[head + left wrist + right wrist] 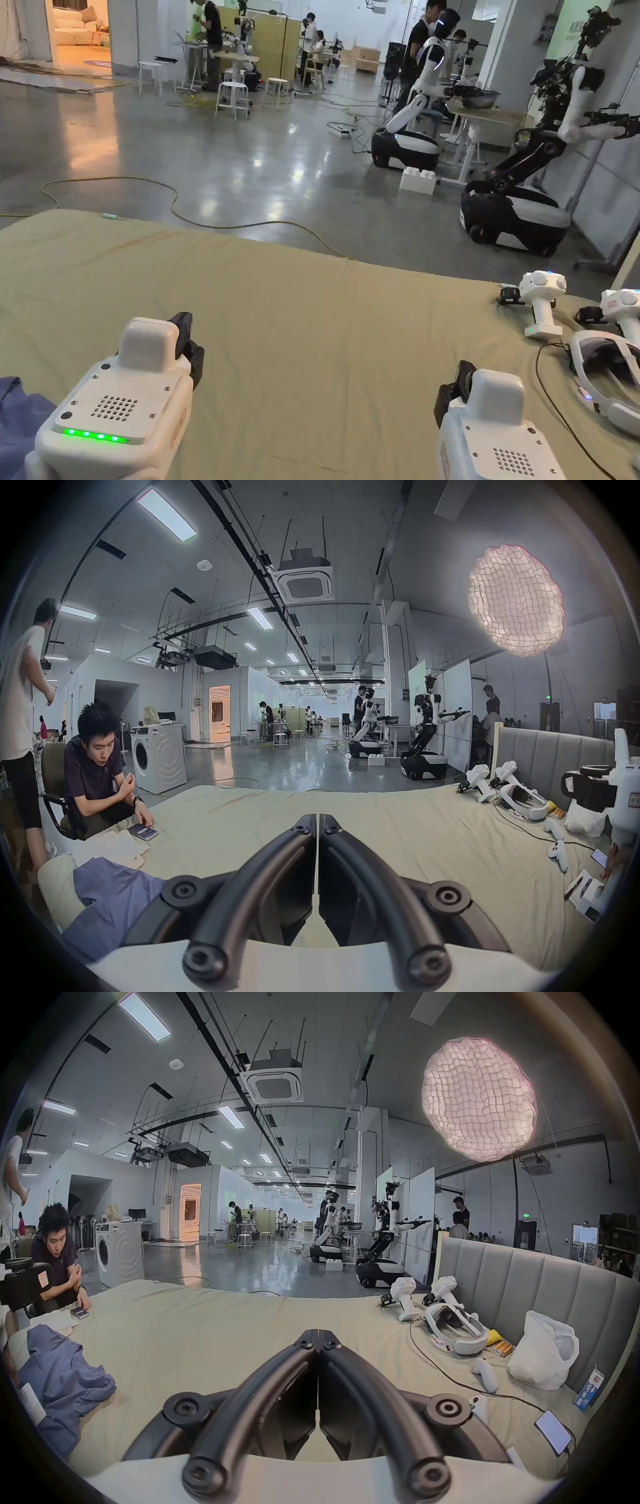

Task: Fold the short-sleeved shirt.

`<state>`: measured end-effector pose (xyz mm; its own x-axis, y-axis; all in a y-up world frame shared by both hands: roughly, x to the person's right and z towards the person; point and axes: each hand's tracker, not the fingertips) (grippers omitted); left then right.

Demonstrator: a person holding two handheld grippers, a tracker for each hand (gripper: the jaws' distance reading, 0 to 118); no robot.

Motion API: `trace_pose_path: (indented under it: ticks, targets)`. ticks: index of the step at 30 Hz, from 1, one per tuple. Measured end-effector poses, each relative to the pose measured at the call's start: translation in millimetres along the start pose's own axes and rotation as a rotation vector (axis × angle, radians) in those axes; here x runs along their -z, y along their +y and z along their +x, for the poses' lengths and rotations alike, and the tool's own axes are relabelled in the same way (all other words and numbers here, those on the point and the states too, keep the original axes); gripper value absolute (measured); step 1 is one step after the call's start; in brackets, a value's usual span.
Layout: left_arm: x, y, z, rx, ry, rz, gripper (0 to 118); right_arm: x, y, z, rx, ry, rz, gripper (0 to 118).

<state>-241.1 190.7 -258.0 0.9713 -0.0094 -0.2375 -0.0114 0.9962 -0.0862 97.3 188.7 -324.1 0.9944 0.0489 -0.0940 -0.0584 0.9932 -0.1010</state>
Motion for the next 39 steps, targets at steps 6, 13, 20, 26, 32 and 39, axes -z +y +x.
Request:
trace_pose_path:
  ticks: [6,13,20,26,32,39]
  targets:
    - [1,0,1,0.006,0.004,-0.001,2,0,1,3,0.023,-0.016,0.0,0]
    - [3,1,-1,-0.003,0.006,-0.006,2,0,1,3,0.007,-0.008,-0.004,0]
    - [4,0,-2,0.007,0.007,-0.016,3,1,-1,2,-0.01,-0.009,-0.007,0]
    - [5,-3,-9,-0.066,-0.004,-0.025,3,2,0,4,0.044,0.004,-0.024,0]
    - [0,-5,-41,-0.521,-0.066,0.002,3,-1,-1,37,0.536,0.028,0.012,0]
    - [-2,20,-22,-0.201,-0.019,-0.018,3,5,16,24,0.154,0.015,0.018,0]
